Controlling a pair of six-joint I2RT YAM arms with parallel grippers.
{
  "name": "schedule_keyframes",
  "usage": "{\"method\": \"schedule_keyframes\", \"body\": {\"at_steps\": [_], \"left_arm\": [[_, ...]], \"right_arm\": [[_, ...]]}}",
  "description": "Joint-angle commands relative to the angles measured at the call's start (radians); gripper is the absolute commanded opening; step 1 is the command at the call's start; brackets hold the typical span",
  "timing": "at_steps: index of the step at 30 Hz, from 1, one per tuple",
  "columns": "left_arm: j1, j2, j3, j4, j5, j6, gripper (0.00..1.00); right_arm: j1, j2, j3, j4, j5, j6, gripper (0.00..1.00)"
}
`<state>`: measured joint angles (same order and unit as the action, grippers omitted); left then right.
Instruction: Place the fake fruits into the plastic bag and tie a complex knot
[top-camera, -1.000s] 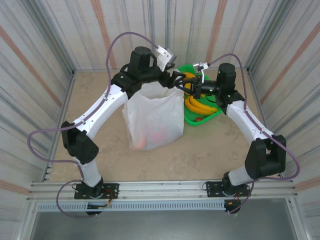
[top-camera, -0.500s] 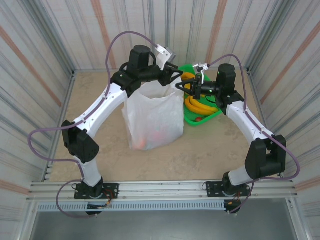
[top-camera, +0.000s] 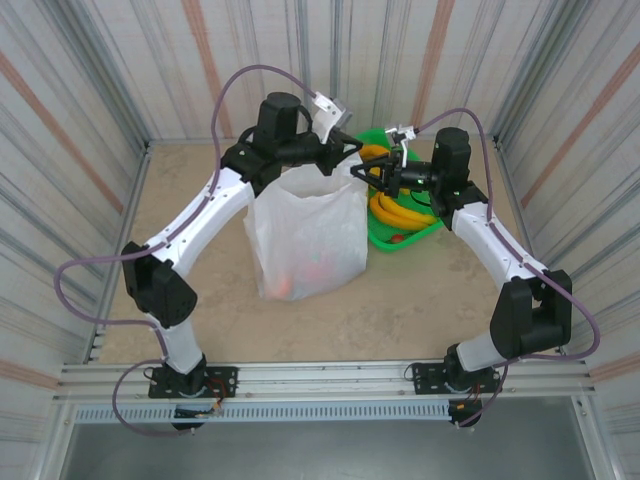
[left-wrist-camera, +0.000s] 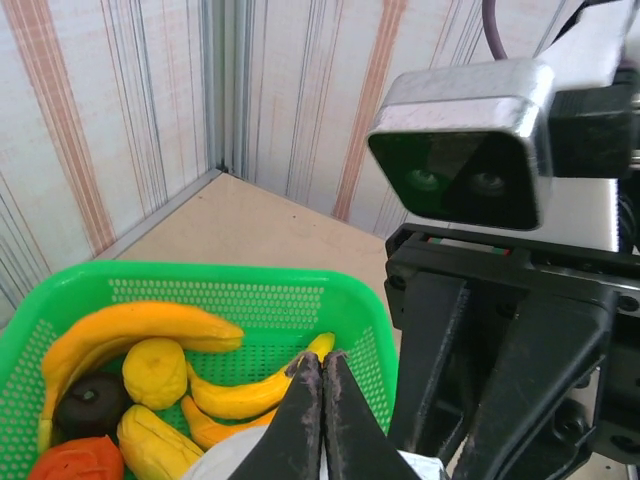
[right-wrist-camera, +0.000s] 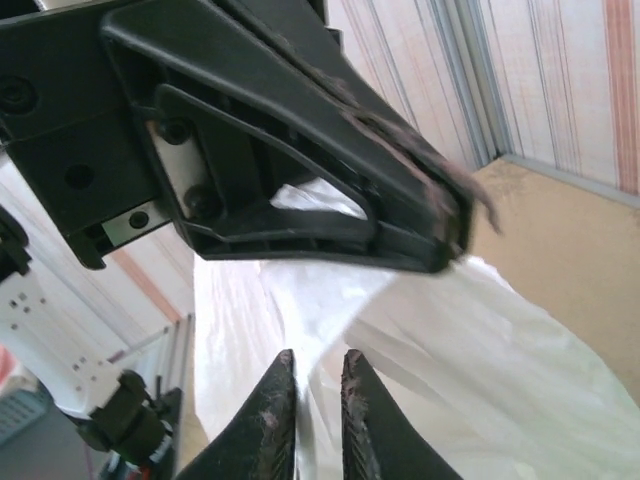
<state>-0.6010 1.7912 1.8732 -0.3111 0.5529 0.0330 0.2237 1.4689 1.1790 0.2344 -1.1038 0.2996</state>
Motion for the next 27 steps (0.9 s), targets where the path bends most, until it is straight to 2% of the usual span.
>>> {"method": "schedule_keyframes", "body": {"at_steps": [1,8,12,13,26,27], "left_arm": [[0.011,-0.061,0.026,-0.017,0.037,0.018,0.00],[0.032,-0.109,0.061,-0.059,0.187,-0.006,0.00],[0.036,-0.135,0.063,-0.046,0.261,-0.046,0.00],[0.037,-0.140,0.064,-0.042,0.276,-0.055,0.00],[0.044,-0.166,0.062,0.008,0.371,-0.134,0.00],[0.048,-0.165,0.061,0.024,0.390,-0.150,0.00]], "right_arm": [[-0.037,-0.065,0.026,-0.064,-0.022,-0.028,0.30],[-0.109,-0.156,0.026,-0.128,-0.070,-0.100,0.64],[-0.075,-0.152,0.065,-0.125,-0.078,-0.147,0.96],[-0.062,-0.146,0.079,-0.121,-0.077,-0.156,0.99],[0.086,0.000,0.252,-0.015,-0.120,-0.127,0.99],[0.093,0.010,0.255,-0.002,-0.126,-0.121,0.95]]}}
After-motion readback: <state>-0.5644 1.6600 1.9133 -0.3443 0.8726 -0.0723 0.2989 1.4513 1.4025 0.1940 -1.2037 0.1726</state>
